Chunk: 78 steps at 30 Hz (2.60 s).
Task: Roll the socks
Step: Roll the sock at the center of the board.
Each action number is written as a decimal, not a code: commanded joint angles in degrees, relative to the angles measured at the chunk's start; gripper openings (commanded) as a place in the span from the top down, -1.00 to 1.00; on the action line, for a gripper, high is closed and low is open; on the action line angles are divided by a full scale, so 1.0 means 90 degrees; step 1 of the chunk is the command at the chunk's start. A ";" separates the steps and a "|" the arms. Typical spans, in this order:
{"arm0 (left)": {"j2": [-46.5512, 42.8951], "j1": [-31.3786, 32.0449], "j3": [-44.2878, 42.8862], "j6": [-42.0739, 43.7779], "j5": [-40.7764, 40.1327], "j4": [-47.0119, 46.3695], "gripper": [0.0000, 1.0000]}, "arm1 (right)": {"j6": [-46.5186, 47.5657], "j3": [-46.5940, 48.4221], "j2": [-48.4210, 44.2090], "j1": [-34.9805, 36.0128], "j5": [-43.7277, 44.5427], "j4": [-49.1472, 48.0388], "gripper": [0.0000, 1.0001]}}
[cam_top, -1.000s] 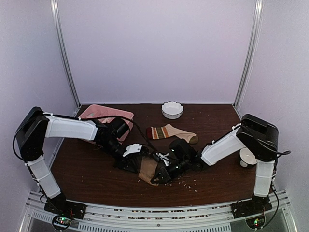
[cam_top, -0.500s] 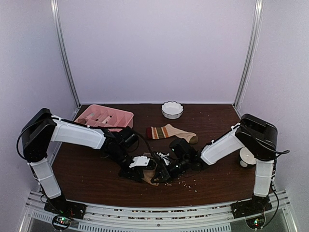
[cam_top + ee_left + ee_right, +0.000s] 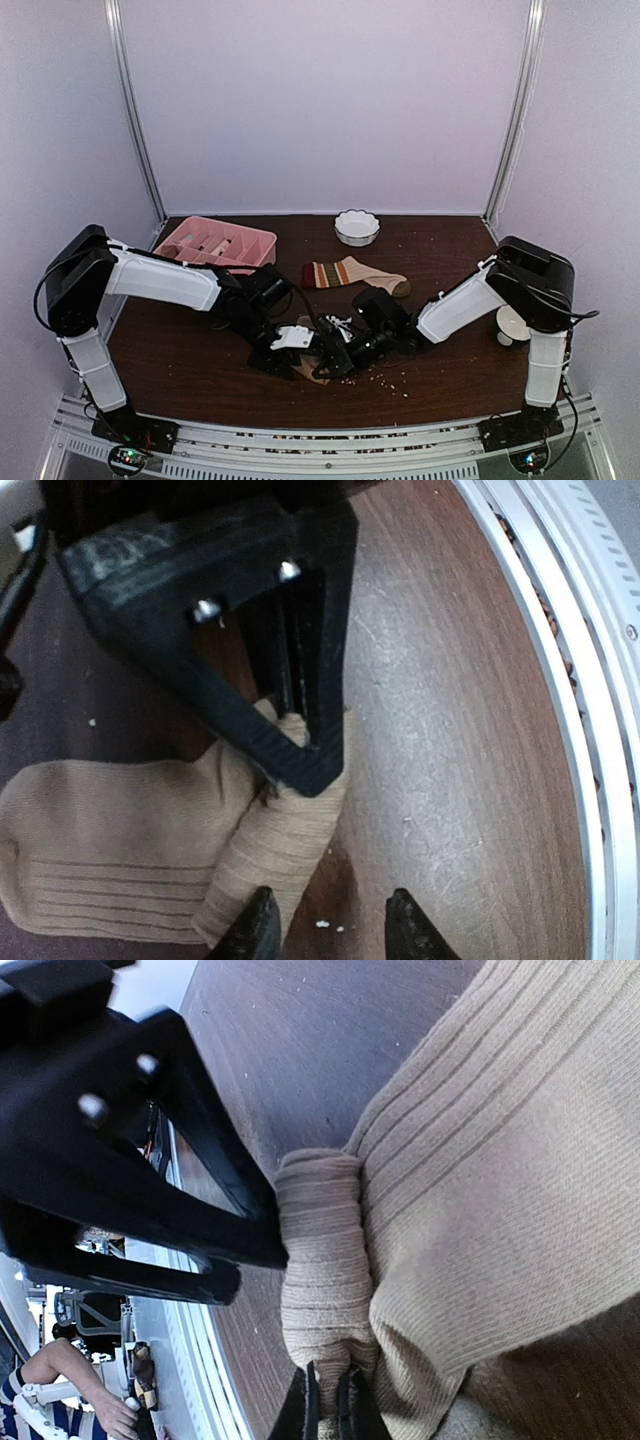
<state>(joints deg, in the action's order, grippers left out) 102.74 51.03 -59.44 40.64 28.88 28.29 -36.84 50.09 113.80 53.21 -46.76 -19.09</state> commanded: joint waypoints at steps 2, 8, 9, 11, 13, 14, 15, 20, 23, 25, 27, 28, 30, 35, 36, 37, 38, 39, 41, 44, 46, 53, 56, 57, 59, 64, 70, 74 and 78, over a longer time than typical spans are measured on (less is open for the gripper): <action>-0.0578 -0.0005 -0.0350 0.0053 -0.0546 -0.0018 0.12 | -0.0085 -0.0585 0.0578 -0.0050 0.0694 0.1347 1.00; -0.0360 -0.0606 -0.0817 -0.0516 -0.1592 0.0397 -0.87 | -0.0166 -0.0638 0.0637 -0.0052 0.0674 0.1111 1.00; -0.0352 -0.0884 -0.0910 -0.0636 -0.1402 0.0496 -0.95 | -0.0162 -0.0630 0.0650 -0.0052 0.0674 0.1111 1.00; -0.0469 -0.1179 -0.1260 -0.0672 -0.1417 0.0891 -0.96 | -0.0120 -0.0625 0.0665 -0.0053 0.0682 0.1137 1.00; -0.1171 -0.1312 -0.1106 -0.0781 -0.1717 0.0417 -0.96 | -0.0090 -0.0636 0.0675 -0.0062 0.0693 0.1154 1.00; -0.1801 -0.1504 -0.0681 -0.0898 -0.1801 -0.0199 -0.96 | -0.0086 -0.0647 0.0685 -0.0065 0.0699 0.1153 1.00; -0.2106 -0.1655 -0.0152 -0.1261 -0.2020 -0.1070 -0.96 | -0.0075 -0.0650 0.0686 -0.0076 0.0694 0.1156 1.00; -0.0695 -0.2177 -0.1089 -0.1691 -0.1922 0.0291 -0.96 | -0.0085 -0.0755 0.0611 -0.0125 0.0747 0.1090 1.00; -0.0655 -0.2030 -0.0787 -0.1507 -0.1070 0.0063 -0.96 | -0.0077 -0.0754 0.0626 -0.0167 0.0734 0.1115 1.00; -0.0857 -0.1671 -0.0333 -0.1330 -0.0746 -0.0188 -0.96 | -0.0067 -0.0772 0.0600 -0.0180 0.0751 0.1132 1.00; -0.0915 -0.1313 -0.0126 -0.1142 -0.0309 -0.0186 -0.96 | -0.0067 -0.0776 0.0585 -0.0199 0.0762 0.1144 1.00; -0.0917 -0.1120 -0.0021 -0.1069 -0.0162 -0.0195 -0.93 | -0.0075 -0.0768 0.0596 -0.0210 0.0763 0.1145 1.00; -0.0887 -0.0665 0.0177 -0.0968 -0.0106 -0.0375 -0.82 | -0.0089 -0.0746 0.0607 -0.0218 0.0760 0.1145 1.00; -0.0590 -0.0164 0.0383 -0.0962 -0.0060 -0.0902 -0.69 | -0.0108 -0.0715 0.0634 -0.0230 0.0765 0.1151 1.00; -0.0478 -0.0124 0.0320 -0.0941 -0.0090 -0.0891 -0.65 | -0.0113 -0.0723 0.0644 -0.0235 0.0759 0.1120 1.00; -0.0393 -0.0085 0.0283 -0.0902 -0.0128 -0.0894 -0.59 | -0.0123 -0.0739 0.0651 -0.0239 0.0753 0.1094 1.00; -0.0323 -0.0075 0.0253 -0.0846 -0.0143 -0.0896 -0.54 | -0.0135 -0.0753 0.0656 -0.0243 0.0750 0.1075 1.00; -0.0275 -0.0060 0.0248 -0.0809 -0.0159 -0.0915 -0.48 | -0.0150 -0.0767 0.0656 -0.0246 0.0745 0.1042 1.00; -0.0195 -0.0038 0.0235 -0.0771 -0.0197 -0.0953 -0.39 | -0.0171 -0.0792 0.0648 -0.0241 0.0751 0.1015 1.00; -0.0140 0.0023 0.0237 -0.0709 -0.0169 -0.0982 -0.20 | -0.0210 -0.0809 0.0646 -0.0242 0.0753 0.0959 1.00; -0.0105 0.0092 0.0245 -0.0698 -0.0197 -0.1012 -0.06 | -0.0240 -0.0794 0.0635 -0.0243 0.0761 0.0940 1.00; -0.0122 0.0279 0.0289 -0.0734 -0.0324 -0.1171 0.03 | -0.0356 -0.0757 0.0589 -0.0248 0.0772 0.0919 1.00; -0.0207 0.0307 0.0342 -0.0748 -0.0419 -0.1252 0.06 | -0.0402 -0.0752 0.0571 -0.0243 0.0762 0.0887 1.00; -0.0213 0.0307 0.0344 -0.0756 -0.0417 -0.1259 0.11 | -0.0427 -0.0760 0.0569 -0.0248 0.0762 0.0869 1.00; -0.0167 0.0307 0.0340 -0.0749 -0.0442 -0.1249 0.40 | -0.0468 -0.0758 0.0553 -0.0247 0.0762 0.0836 1.00; 0.0212 0.0307 0.0154 -0.0665 -0.0530 -0.0870 1.00 | -0.0557 -0.0784 0.0441 -0.0233 0.0874 0.0765 1.00; 0.0416 0.0203 0.0124 -0.0760 -0.0511 -0.0654 1.00 | -0.0544 -0.1027 -0.0129 -0.0207 0.1360 0.0301 0.68; 0.0662 -0.0147 -0.0107 -0.0829 -0.0097 -0.0291 1.00 | -0.0093 -0.1530 -0.0856 -0.0164 0.2052 -0.0250 0.10; 0.0843 -0.0497 -0.0342 -0.0860 0.0441 0.0076 1.00 | 0.1000 -0.2063 -0.1881 0.0144 0.3467 -0.0315 -0.87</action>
<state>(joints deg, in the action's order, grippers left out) 107.28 49.76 -61.60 33.69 30.17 21.87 -37.12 36.77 101.82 52.71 -33.82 -28.25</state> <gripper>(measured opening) 0.025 0.633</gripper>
